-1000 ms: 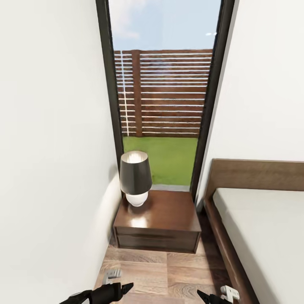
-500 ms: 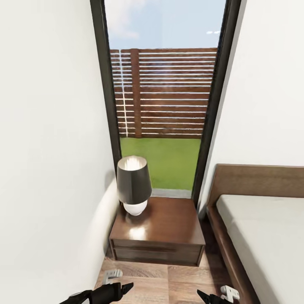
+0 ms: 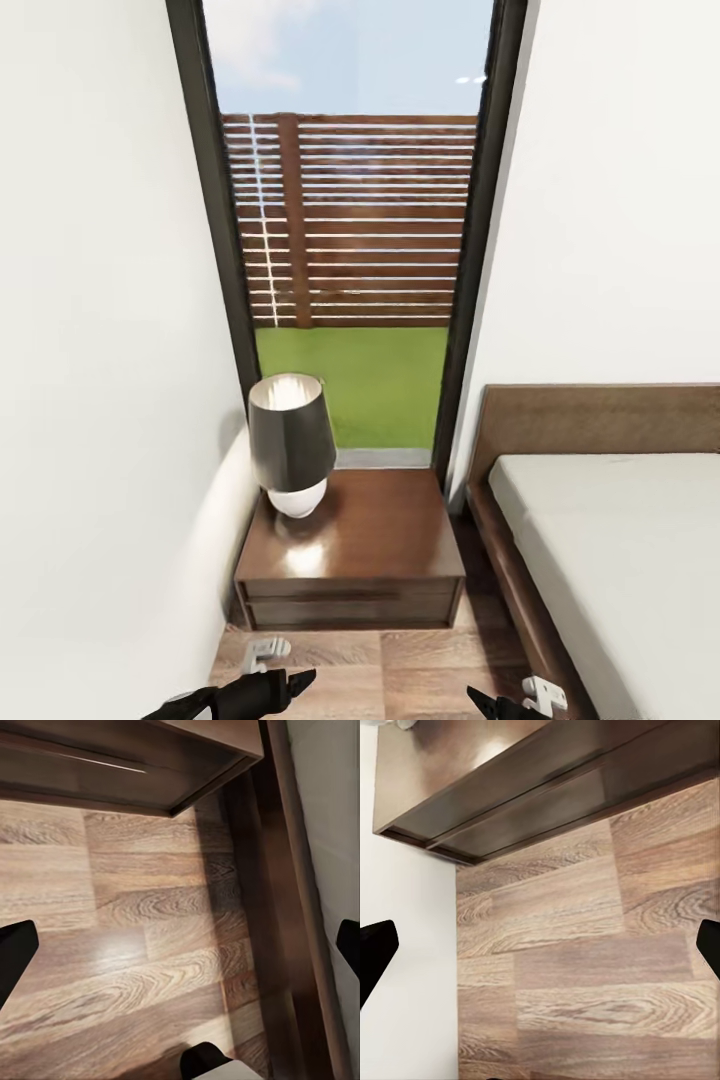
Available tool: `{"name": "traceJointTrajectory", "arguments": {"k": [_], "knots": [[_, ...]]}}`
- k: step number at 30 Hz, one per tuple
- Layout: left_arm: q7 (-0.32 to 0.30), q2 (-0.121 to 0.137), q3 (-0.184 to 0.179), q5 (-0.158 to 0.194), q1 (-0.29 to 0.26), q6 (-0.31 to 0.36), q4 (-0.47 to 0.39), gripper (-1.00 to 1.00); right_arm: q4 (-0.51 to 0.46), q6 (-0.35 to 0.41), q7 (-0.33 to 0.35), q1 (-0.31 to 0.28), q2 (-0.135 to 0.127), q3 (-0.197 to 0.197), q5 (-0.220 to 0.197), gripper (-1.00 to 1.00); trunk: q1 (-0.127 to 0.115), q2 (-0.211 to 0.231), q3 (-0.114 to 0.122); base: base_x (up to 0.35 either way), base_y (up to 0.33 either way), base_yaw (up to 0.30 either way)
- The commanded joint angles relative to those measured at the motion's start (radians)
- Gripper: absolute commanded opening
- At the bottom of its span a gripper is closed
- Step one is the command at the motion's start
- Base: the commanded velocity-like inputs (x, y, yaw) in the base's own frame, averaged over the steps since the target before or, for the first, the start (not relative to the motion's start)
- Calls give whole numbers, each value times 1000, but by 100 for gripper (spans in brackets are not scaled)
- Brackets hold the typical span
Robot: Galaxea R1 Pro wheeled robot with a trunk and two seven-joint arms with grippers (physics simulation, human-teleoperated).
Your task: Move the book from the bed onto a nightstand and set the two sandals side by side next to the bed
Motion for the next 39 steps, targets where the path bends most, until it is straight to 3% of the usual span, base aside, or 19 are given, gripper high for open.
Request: {"name": "traceJointTrajectory", "arguments": {"k": [1,15,39], "knots": [[-2,0,-8,6,0,-4,0,100,2,-2,3,-1,-1,5,-10,100,0,-1,-1,200,0,-119],[-2,0,-7,6,0,-4,0,100,2,-2,3,-2,-1,5,-10,100,0,-1,-1,26,0,-59],[-4,0,-8,5,0,-4,0,100,1,-2,3,-1,-1,5,-10,100,0,-1,-1,0,0,-245]]}}
